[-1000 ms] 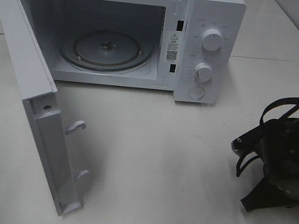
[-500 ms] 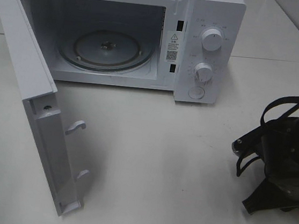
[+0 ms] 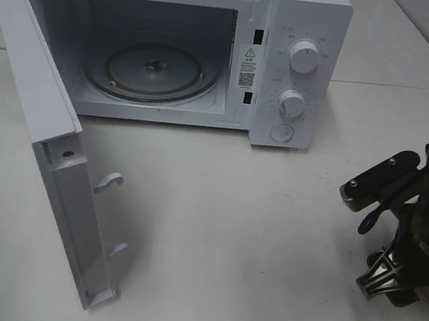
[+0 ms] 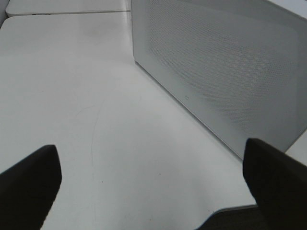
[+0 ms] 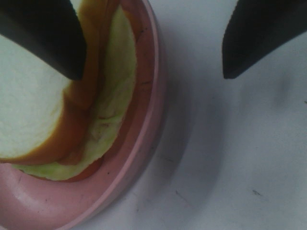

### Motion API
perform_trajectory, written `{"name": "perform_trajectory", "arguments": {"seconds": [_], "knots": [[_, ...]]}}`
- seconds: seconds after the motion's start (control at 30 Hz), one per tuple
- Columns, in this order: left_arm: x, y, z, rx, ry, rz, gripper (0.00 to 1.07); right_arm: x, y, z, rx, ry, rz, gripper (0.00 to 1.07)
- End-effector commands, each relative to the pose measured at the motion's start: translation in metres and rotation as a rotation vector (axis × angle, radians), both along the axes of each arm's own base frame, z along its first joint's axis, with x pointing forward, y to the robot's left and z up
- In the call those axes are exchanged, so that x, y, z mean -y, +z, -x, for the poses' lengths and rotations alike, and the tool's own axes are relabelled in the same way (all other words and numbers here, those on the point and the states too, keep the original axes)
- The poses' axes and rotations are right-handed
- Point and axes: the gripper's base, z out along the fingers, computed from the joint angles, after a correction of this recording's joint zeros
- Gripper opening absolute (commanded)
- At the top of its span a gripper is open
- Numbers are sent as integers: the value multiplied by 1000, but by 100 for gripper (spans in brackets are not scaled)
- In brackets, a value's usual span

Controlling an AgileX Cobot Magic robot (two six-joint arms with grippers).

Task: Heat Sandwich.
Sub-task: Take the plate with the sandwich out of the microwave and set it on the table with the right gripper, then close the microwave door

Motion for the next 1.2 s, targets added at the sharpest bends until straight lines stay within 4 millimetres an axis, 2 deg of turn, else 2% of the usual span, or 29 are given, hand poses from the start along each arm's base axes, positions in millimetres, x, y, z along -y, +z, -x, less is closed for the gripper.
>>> {"name": "perform_trajectory", "arguments": {"seconds": [0.03,0.13,0.23,0.27,0.4,0.43,0.5,0.57,0.6,0.7,0.73,0.77,0.9,1.03,1.2], "knots": [[1,1,1,15,3,9,97,1,21,5,20,22,-54,81],[1,1,1,15,3,9,97,0,30,9,12,33,-92,81],[1,1,1,15,3,9,97,-5,50,17,-20,123,-181,81],[1,1,1,15,3,9,97,-5,50,17,-20,123,-181,81],[1,1,1,15,3,9,97,-10,81,26,-24,212,-287,81],[1,1,1,15,3,9,97,-10,81,26,-24,212,-287,81],[1,1,1,15,3,9,97,-11,100,32,-20,225,-349,81],[1,1,1,15,3,9,97,-11,106,34,-15,229,-365,81],[1,1,1,15,3,9,97,-10,120,39,0,240,-393,81],[1,1,1,15,3,9,97,-7,139,46,30,257,-430,80],[1,1,1,15,3,9,97,-7,139,46,30,257,-430,80],[1,1,1,15,3,9,97,-4,150,53,53,270,-452,80],[1,1,1,15,3,9,97,0,162,63,80,290,-490,79],[1,1,1,15,3,9,97,11,177,88,117,315,-559,78],[1,1,1,15,3,9,97,20,184,103,137,315,-580,77]]}}
